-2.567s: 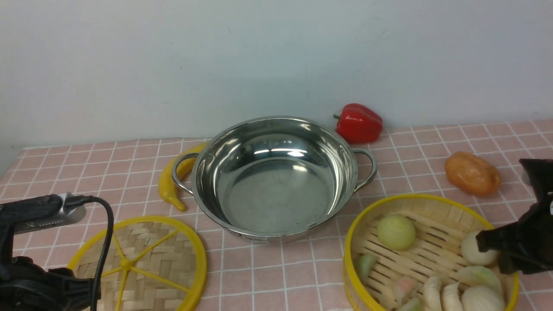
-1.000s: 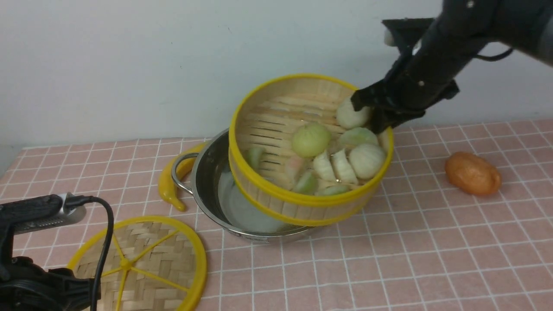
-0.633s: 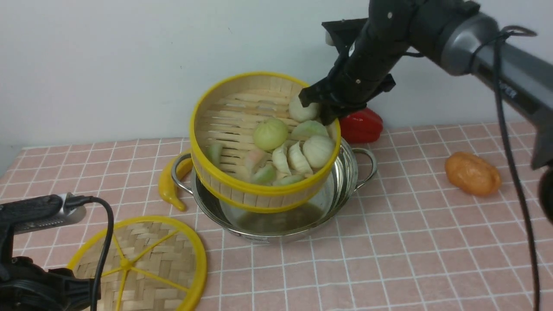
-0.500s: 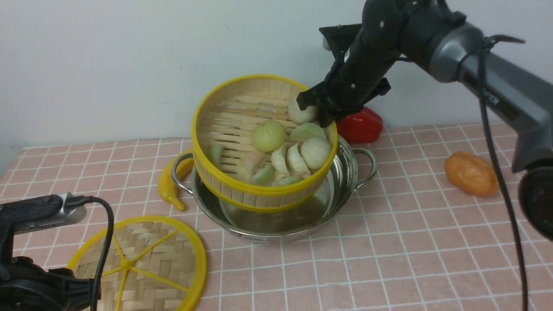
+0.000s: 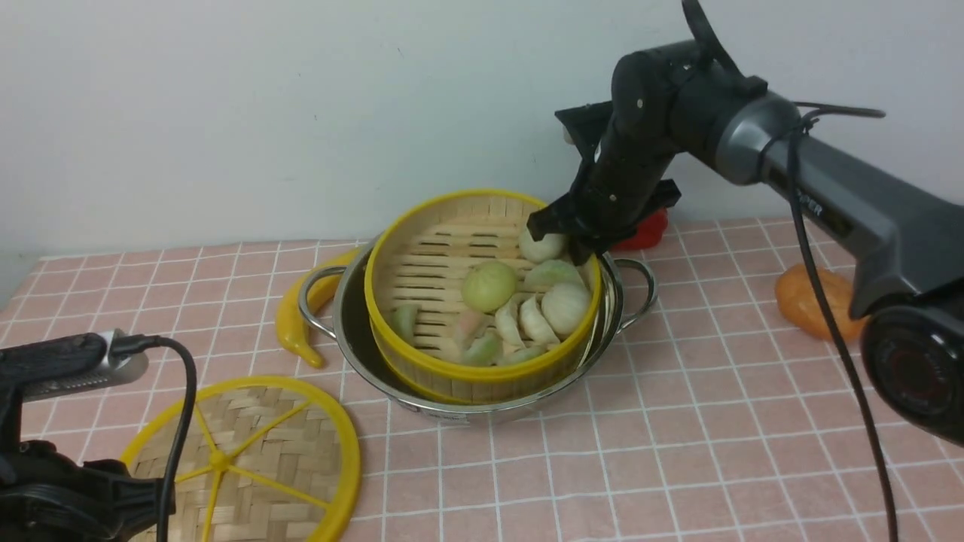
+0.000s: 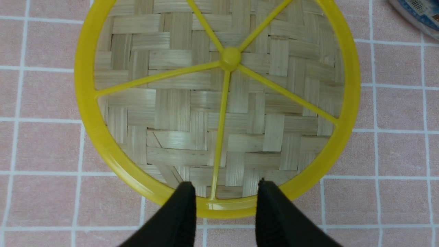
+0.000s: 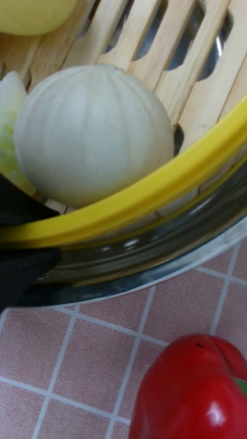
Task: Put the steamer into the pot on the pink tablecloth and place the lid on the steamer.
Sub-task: 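Place the bamboo steamer basket of food into the steel pot with the right gripper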
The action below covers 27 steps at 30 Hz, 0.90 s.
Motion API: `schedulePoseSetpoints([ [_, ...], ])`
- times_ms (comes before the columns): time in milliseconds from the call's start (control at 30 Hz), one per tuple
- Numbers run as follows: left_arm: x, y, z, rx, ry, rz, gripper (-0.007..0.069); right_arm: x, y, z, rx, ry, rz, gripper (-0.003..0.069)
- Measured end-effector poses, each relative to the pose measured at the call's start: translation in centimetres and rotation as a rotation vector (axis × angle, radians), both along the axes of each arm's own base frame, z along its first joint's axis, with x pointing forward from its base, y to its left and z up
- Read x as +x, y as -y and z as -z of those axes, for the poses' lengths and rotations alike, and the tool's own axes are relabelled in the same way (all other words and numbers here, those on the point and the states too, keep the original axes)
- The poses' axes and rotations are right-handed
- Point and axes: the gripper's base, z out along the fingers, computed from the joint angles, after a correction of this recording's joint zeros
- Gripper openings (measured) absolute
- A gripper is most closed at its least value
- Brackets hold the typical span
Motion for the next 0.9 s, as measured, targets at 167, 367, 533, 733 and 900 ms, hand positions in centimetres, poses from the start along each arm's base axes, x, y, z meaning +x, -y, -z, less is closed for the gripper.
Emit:
schedulePoseSetpoints([
  [167, 0.2, 0.0, -0.1, 0.003, 0.019, -0.003, 0.0243, 0.0, 0.0, 0.0, 0.002, 0.000, 0.000, 0.0092],
  [367, 0.2, 0.0, -0.1, 0.003, 0.021, -0.004, 0.0243, 0.0, -0.2, -0.3, 0.028, 0.001, 0.010, 0.0184],
  [533, 0.2, -0.1, -0.1, 0.004, 0.026, -0.005, 0.0243, -0.1, -0.5, -0.8, 0.072, 0.001, 0.013, 0.0296],
  [733, 0.6, -0.1, -0.4, 0.024, 0.080, 0.012, 0.0243, -0.2, -0.6, -1.3, 0.096, 0.001, 0.013, 0.0386],
  [900, 1.3, -0.1, -0.6, 0.027, 0.151, 0.033, 0.0243, -0.7, 0.2, -5.0, 0.081, 0.087, 0.015, 0.0400],
])
